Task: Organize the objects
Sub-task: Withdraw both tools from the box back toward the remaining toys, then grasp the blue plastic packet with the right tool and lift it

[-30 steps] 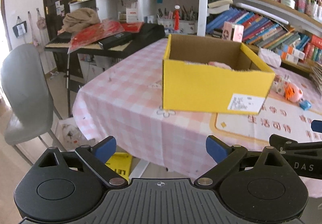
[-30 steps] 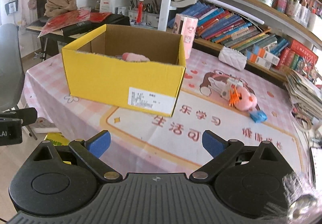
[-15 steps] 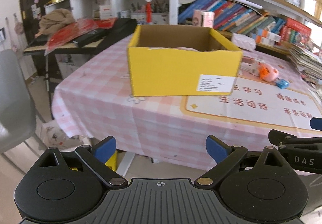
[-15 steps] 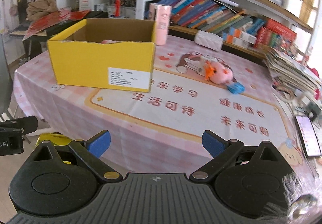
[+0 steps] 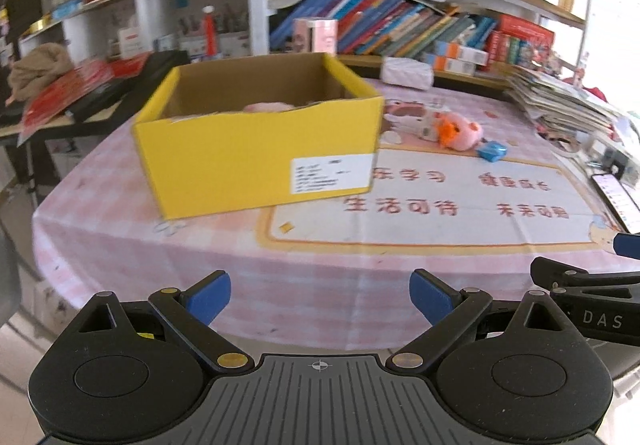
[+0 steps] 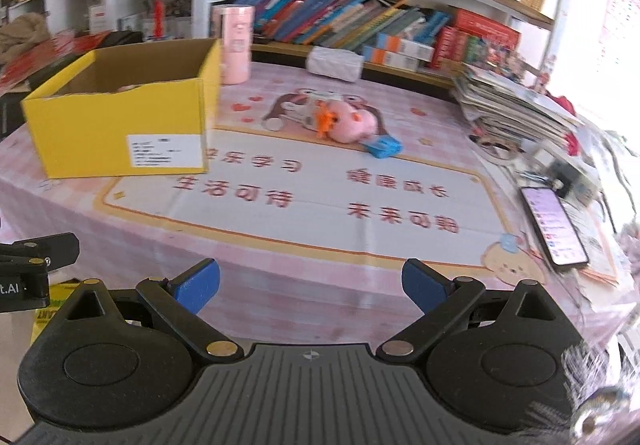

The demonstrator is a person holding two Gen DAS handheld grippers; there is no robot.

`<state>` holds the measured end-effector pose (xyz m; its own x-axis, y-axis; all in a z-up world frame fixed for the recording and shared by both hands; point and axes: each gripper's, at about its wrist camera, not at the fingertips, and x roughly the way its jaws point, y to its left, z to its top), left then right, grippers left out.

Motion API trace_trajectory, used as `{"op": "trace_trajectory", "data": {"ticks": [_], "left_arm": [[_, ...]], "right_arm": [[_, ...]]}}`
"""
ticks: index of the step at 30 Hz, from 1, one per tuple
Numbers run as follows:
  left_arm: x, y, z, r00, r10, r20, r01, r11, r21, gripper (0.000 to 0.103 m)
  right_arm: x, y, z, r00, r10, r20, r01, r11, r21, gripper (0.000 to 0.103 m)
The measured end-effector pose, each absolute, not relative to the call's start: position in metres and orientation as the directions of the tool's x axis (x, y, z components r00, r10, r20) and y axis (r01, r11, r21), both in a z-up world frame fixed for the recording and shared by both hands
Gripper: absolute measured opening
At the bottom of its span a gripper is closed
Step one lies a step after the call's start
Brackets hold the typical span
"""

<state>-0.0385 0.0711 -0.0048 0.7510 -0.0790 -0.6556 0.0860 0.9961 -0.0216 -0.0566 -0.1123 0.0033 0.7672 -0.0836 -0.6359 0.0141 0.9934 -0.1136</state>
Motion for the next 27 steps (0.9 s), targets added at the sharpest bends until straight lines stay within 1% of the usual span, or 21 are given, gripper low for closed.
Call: {"op": "trace_trajectory", "data": {"ticks": [6,13,27], "left_arm": [[-0.019,0.050,-0.004,0.752,-0.115,-0.649,0.133,0.991,-0.022,0.098],[0.005,0.028,0.001,0.758,-0.123,-0.640,0.150,0.989,-0.013,0.098],[0.063,-0.018,-0.001,0.751,-0.134,-0.647,0.154,0.988,-0.026,0.098]], "right_arm": [[-0.049,-0.133,0.005,0.765,-0.127,-0.631,0.070,0.991,-0.114,0.098],[-0.024,-0.155,0.007,0.764,-0.135,-0.631,0.081,0.990,-0.115,0.098],[0.053,-0.194,0.011,0.766,-0.090,-0.637,0.024,0.994,-0.111,0.098]]}}
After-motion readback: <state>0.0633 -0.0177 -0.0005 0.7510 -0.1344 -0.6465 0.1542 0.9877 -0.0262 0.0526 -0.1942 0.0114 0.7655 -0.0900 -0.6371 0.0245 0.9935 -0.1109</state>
